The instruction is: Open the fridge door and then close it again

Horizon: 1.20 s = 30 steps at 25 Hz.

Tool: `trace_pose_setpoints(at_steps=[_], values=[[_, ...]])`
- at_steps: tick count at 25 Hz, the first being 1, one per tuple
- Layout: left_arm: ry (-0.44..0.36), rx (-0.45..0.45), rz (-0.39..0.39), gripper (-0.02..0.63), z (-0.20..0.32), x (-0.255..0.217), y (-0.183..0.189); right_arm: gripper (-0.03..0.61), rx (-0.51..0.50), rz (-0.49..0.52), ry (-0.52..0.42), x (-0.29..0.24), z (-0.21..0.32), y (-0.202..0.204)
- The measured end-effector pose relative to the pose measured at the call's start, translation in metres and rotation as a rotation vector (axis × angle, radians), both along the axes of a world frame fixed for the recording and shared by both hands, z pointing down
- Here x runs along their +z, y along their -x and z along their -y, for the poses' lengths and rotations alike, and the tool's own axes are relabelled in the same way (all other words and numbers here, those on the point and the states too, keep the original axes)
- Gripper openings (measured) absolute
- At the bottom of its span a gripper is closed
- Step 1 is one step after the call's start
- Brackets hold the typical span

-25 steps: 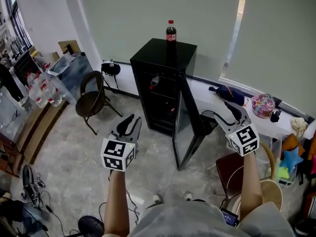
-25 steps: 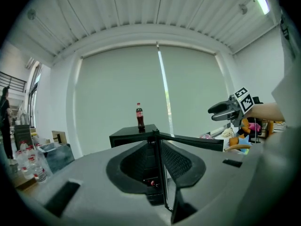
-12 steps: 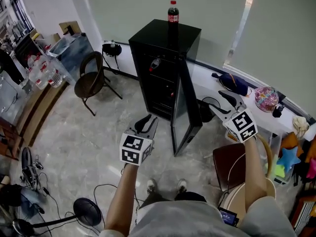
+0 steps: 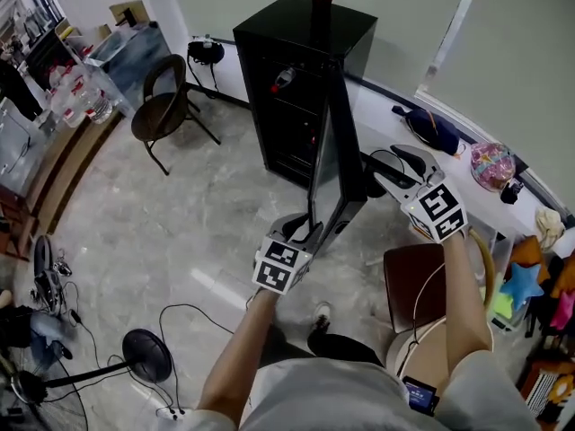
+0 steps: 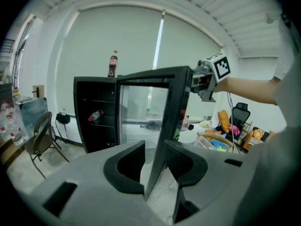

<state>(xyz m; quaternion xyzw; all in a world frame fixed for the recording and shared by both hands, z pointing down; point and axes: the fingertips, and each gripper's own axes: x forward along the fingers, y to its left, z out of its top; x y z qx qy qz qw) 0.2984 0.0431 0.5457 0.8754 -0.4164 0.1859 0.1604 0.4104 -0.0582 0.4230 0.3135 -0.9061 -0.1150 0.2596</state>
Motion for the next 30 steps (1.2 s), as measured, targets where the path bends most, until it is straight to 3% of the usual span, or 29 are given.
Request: trace_pose_setpoints(at_steps=[4, 8, 16, 20, 30], values=[[0.022, 0.043, 0.026, 0.122, -0.007, 0.028, -0.030, 0.236, -0.004, -0.007, 0.011, 0.011, -0.006, -0.003], [0.049, 0.020, 0.035, 0.129, -0.005, 0.049, -0.046, 0.236, 0.010, 0.001, 0.030, 0.017, -0.009, -0.013], [0.044, -0.069, 0.050, 0.133, 0.005, 0.067, -0.053, 0.236, 0.011, 0.006, 0.058, 0.035, -0.022, -0.018], [0.052, -0.109, 0.018, 0.133, 0.007, 0.067, -0.054, 0.235, 0.013, 0.013, 0.074, 0.042, -0.026, -0.018], [0.060, -0.119, -0.019, 0.119, 0.007, 0.067, -0.052, 0.230, 0.002, 0.039, 0.092, 0.035, -0.026, -0.008]])
